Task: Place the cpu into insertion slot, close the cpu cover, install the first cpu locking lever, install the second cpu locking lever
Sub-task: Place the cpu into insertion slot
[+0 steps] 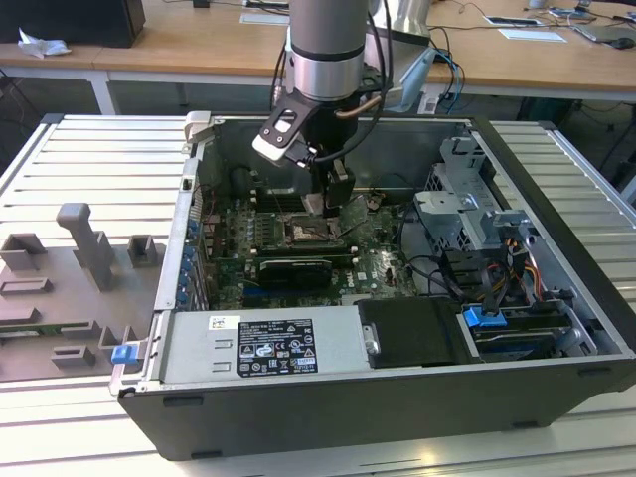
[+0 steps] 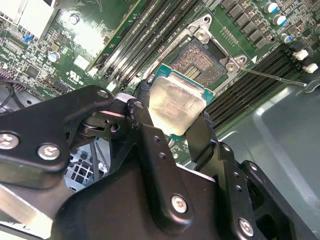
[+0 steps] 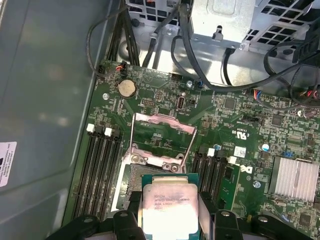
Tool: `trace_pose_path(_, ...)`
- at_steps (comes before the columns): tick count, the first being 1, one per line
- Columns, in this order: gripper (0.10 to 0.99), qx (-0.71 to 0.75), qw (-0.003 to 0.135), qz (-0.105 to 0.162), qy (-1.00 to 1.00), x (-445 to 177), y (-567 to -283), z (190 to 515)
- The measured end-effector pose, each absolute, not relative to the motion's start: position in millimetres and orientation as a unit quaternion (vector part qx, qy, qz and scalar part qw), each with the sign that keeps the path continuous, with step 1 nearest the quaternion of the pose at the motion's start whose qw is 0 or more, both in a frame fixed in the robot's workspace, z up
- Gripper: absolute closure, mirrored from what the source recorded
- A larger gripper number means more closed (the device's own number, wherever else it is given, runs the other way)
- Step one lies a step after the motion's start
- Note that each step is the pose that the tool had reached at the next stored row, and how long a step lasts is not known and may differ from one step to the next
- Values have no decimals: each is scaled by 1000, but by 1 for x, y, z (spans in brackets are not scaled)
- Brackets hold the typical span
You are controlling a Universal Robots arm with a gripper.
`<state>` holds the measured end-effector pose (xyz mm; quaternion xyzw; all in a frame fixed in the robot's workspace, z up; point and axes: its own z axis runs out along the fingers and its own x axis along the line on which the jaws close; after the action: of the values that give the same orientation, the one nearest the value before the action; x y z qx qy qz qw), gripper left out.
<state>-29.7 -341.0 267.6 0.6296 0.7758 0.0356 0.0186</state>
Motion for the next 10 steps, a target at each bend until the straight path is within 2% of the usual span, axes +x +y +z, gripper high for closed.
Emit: trace_pose_path(10, 553, 643, 19, 35, 765, -30, -341, 258)
